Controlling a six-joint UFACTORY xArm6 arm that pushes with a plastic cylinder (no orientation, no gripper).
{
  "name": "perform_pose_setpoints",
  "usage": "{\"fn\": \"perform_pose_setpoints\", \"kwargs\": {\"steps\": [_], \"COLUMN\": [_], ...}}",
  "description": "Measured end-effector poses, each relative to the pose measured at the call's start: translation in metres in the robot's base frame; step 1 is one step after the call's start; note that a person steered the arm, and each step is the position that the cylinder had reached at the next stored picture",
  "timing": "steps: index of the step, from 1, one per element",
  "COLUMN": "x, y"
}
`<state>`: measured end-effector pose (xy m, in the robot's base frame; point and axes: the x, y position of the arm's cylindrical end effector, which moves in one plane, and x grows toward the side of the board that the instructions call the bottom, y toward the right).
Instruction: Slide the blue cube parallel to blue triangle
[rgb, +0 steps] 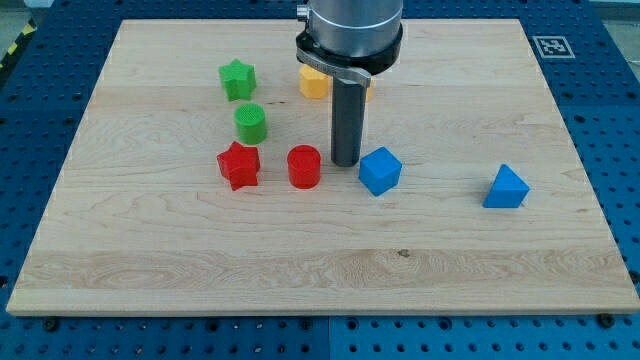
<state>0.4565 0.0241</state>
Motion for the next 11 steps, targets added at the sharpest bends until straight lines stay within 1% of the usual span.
{"fn": "perform_pose_setpoints", "kwargs": {"steps": [3, 5, 10, 11], "x": [0.007, 0.028, 0.036, 0.036], "y": [0.007, 0.009, 0.023, 0.034]}}
